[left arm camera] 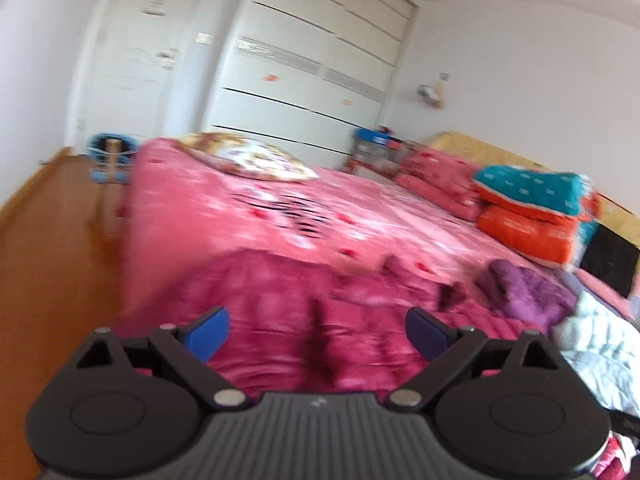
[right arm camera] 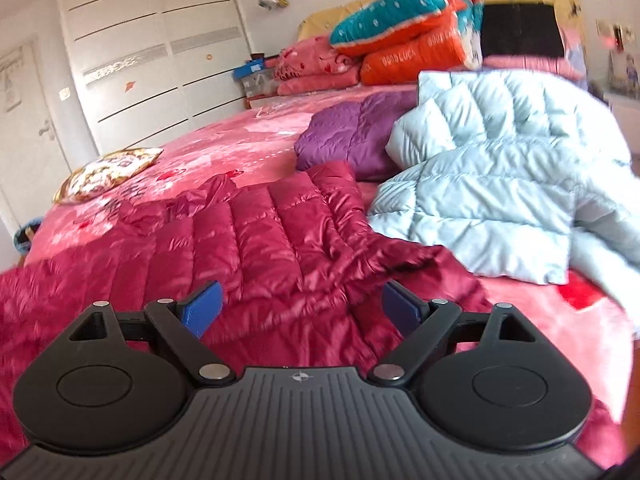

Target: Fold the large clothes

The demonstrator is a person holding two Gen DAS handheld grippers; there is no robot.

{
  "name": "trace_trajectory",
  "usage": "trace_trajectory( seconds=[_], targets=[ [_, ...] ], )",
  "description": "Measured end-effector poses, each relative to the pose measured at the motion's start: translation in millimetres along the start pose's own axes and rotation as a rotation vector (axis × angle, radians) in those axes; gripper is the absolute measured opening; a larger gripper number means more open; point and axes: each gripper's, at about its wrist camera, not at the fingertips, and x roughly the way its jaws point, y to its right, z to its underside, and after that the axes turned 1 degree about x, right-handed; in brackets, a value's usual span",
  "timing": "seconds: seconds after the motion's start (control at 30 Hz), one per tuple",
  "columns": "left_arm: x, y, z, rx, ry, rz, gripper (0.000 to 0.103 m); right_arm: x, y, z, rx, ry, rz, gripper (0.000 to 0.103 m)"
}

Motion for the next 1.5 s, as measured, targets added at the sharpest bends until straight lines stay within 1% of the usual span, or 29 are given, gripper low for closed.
trace_trajectory(
  seconds=[0.07, 0.13, 0.2, 0.3, 0.47, 0.57, 0.7, 0.83, 0.93, 1.07, 1.2, 1.37, 1.5],
  targets=[
    [-18.2, -15.8, -4.1, -0.014, 0.005, -0.053, 0.095, -12.8, 0.7, 8.4, -0.010, 0.000, -0.008, 0.103],
    [-38.5, -31.9, -7.4, -0.017, 0.009, -0.105, 0.095, -24.7, 3.9, 13.9, 0.013, -0.004, -0.025, 0.103],
    [-57.3, -45.7, -8.6, 0.002, 0.014, -0.153, 0.095, -34.4, 6.6, 19.3, 0.022, -0.008, -0.034, 0.103],
    [-83.8, -63.8, -6.1, 0.027, -0.001, -0.201, 0.095, -49.8, 10.7, 25.7, -0.003, -0.015, -0.033, 0.103],
    [-117.6, -93.1, 3.5, 0.014, -0.055, -0.242, 0.095, -79.1, 23.2, 36.8, -0.047, -0.018, -0.018, 0.103],
    [-134.3, -104.2, 11.5, 0.020, -0.083, -0.263, 0.095, -95.9, 34.9, 42.8, -0.032, -0.028, -0.008, 0.103],
    [-148.1, -110.9, 25.5, 0.045, -0.129, -0.259, 0.095, -115.2, 51.5, 44.2, -0.008, -0.015, 0.008, 0.103],
    [-139.3, -111.8, 52.5, 0.068, -0.224, -0.217, 0.095, -132.0, 62.4, 49.0, 0.011, -0.002, 0.021, 0.103],
    [-122.0, -108.7, 71.5, 0.100, -0.287, -0.187, 0.095, -138.3, 67.4, 52.2, 0.010, -0.009, 0.031, 0.103],
    [-90.7, -107.3, 89.1, 0.106, -0.380, -0.115, 0.095, -146.0, 72.4, 56.8, 0.004, -0.016, 0.048, 0.103],
    [-63.2, -108.5, 98.0, 0.149, -0.427, -0.114, 0.094, -150.7, 69.6, 59.5, -0.002, -0.013, 0.064, 0.103],
    [-36.2, -110.9, 104.7, 0.127, -0.479, -0.085, 0.093, -149.1, 61.4, 62.7, -0.037, -0.024, 0.069, 0.103],
    [-13.1, -112.0, 116.1, 0.134, -0.539, -0.096, 0.091, -145.0, 52.2, 66.4, -0.081, -0.040, 0.061, 0.103]
  ],
)
